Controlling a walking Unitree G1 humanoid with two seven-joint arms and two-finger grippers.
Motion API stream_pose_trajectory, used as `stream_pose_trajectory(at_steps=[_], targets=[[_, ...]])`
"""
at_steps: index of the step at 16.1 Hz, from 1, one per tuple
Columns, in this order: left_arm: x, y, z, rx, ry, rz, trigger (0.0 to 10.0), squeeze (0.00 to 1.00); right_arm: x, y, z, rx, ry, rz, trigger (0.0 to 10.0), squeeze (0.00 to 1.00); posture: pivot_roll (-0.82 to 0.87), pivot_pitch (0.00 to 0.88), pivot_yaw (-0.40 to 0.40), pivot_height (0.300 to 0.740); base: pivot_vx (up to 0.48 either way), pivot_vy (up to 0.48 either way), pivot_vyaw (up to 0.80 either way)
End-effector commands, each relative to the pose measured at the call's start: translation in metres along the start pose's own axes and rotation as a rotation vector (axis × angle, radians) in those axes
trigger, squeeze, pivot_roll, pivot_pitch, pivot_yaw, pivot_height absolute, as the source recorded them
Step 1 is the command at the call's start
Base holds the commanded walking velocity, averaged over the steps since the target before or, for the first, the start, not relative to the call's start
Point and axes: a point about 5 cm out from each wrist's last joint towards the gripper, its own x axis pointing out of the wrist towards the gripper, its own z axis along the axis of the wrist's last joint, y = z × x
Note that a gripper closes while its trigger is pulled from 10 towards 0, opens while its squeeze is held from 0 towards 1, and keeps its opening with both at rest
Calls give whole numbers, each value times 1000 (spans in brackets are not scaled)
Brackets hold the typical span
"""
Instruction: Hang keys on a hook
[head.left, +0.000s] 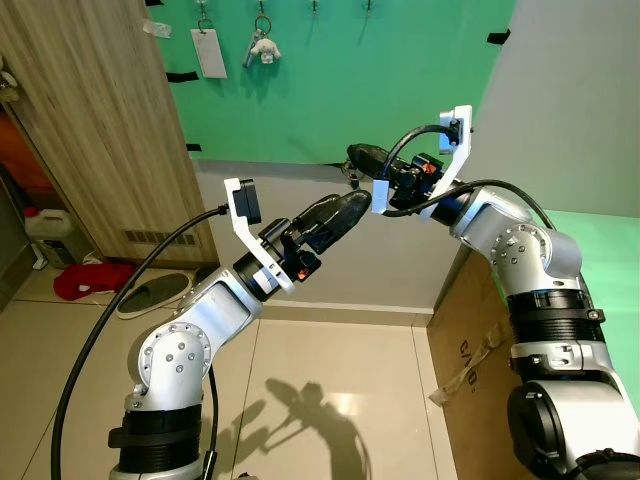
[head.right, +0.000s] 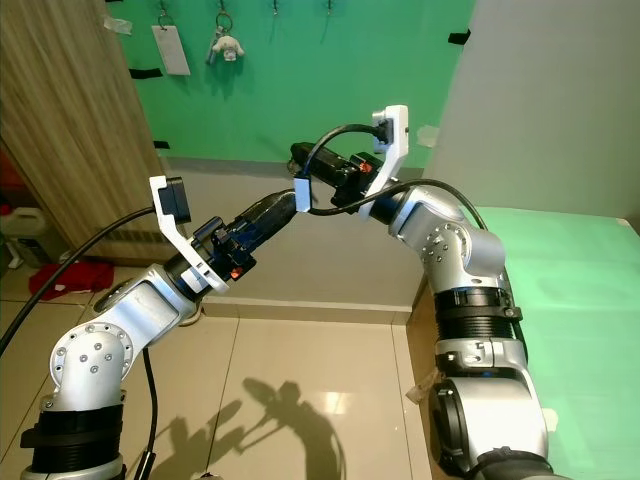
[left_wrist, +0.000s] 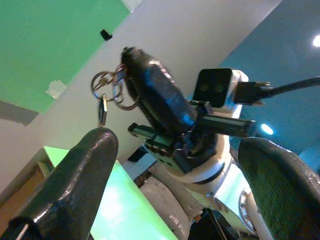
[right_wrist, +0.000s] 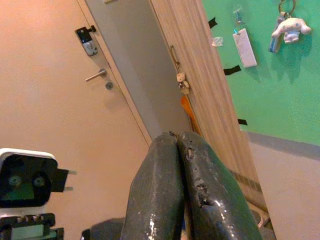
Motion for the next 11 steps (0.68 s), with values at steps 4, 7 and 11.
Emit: stream_pose_trajectory(at_steps=[4, 7, 11], targets=[[5, 6, 3, -56, -38, 45, 10000, 0, 1, 6, 2, 15, -23, 18, 0, 0, 25, 0, 36, 740, 0, 0, 0], [7, 8, 6, -67, -63, 56, 10000, 0, 2, 8, 2, 20, -29, 21, 0, 0, 22, 0, 38, 740, 0, 0, 0], [8, 13, 12, -74, -102, 81, 10000, 0, 3, 11, 1, 30, -32, 28, 0, 0, 18, 0, 40, 740, 0, 0, 0]])
